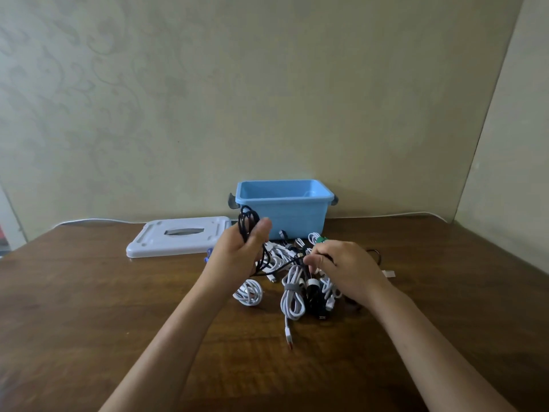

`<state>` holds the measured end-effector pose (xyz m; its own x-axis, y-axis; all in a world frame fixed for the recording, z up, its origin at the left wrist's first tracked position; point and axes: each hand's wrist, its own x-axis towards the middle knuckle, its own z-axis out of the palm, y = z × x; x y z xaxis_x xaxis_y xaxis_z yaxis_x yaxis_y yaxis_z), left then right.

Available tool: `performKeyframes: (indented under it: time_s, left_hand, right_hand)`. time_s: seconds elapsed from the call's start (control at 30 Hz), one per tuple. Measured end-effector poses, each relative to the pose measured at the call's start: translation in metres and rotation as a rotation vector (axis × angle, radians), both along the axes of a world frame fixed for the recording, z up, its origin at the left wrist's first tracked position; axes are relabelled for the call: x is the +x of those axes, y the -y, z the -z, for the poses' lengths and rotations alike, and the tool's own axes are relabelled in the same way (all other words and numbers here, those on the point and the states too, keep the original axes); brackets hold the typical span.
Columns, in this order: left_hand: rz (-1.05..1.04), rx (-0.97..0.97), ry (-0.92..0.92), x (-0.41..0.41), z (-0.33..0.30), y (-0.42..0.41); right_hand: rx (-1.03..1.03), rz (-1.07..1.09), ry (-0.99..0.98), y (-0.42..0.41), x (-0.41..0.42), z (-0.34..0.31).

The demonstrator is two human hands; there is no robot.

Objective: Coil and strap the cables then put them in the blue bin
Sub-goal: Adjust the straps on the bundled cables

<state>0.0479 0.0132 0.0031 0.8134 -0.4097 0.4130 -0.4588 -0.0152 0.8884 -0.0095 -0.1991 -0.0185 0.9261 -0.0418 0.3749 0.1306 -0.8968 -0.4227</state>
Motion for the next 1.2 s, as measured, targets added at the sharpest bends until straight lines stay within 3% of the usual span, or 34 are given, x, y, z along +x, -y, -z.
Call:
performKeyframes:
  time_s: [0.1, 0.33, 0.47, 0.63, 0.83, 1.0, 1.2]
  left_hand:
    - [-0.068, 0.143, 0.049, 0.002, 0.004, -0.001]
    - [-0.043, 0.244, -0.019, 0.001, 0.006, 0.003]
    - [-0.021, 0.429, 0.039, -0.004, 0.014, 0.014]
    - [0.007, 0.555, 0.044, -0.005, 0.018, 0.018]
    - [-0.139, 0.346, -0.034, 0.002, 0.007, 0.003]
    - [-0.172, 0.354, 0.015, 0.003, 0.011, 0.007]
    - [-0.148, 0.296, -0.009, 0.003, 0.02, 0.014]
  right_hand:
    - [0.06, 0.022, 0.04, -0.004, 0.001, 0.0]
    - [0.226, 0.074, 0.257, -0.01, -0.003, -0.001]
    - [0.304, 0.041, 0.331, -0.019, -0.003, 0.002]
    - [0.317, 0.04, 0.335, -0.019, -0.001, 0.003]
    - [0.115, 0.176, 0.288, 0.003, 0.0, 0.0]
    - [0.324, 0.009, 0.267, -0.019, -0.002, 0.001]
    - [0.34, -0.112, 0.207, -0.041, -0.001, 0.008]
